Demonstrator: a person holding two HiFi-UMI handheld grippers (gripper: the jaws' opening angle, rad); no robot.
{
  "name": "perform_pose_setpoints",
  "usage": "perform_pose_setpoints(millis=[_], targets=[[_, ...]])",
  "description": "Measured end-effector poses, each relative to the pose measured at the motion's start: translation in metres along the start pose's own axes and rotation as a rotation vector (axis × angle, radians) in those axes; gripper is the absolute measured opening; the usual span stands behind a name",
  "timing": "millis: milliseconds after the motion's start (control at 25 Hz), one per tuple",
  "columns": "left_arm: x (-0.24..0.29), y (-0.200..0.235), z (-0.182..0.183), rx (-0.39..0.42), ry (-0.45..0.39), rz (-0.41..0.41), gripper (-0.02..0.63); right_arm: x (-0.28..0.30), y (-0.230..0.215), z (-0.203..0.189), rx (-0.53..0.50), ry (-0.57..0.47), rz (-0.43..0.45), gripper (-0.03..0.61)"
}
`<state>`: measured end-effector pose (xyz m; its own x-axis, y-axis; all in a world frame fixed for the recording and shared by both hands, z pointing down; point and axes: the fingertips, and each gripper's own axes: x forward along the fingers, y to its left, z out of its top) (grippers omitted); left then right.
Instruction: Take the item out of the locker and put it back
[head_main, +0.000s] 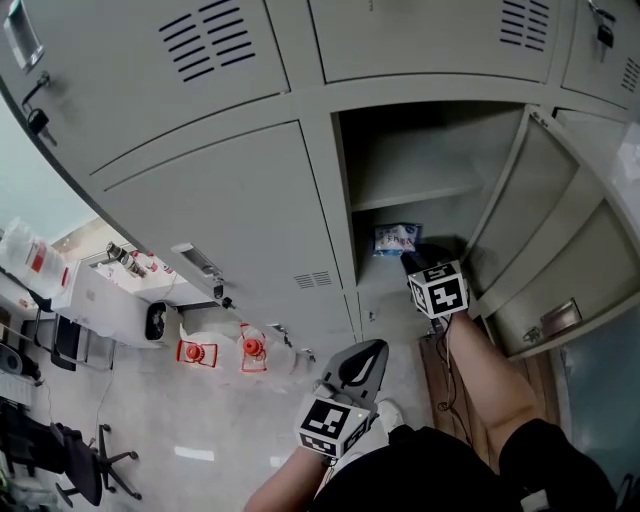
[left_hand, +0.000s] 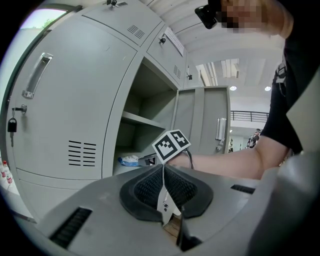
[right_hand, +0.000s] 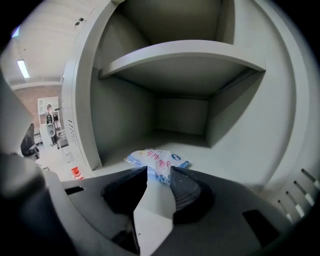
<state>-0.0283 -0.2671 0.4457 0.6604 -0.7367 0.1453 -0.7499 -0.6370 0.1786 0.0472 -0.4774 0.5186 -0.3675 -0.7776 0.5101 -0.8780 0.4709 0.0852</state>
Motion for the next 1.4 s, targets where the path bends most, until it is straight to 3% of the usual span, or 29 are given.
perform_pose_setpoints(millis=[280,520,800,1400], targets=[[-0.022,-0.014,0.003,0.017,-0.01,0.005,0.021,-0.033,0.017,0.006,0.008,-0.054,0.016,0.159],[-0.051,-0.038,0.001,0.025,-0.004,-0.005,0.021,-0.079,0.037,0.005,0.009,-0.115,0.025,0.054],[-0.091,-0.07,-0.004,0.053,-0.012,-0.022,0.022,-0.149,0.08,0.0,0.061,-0.21,0.103,0.054],[-0.172,-0.11,-0.016,0.038,-0.058,-0.029,0.021,-0.29,0.172,-0.044,0.073,-0.286,0.137,0.054]])
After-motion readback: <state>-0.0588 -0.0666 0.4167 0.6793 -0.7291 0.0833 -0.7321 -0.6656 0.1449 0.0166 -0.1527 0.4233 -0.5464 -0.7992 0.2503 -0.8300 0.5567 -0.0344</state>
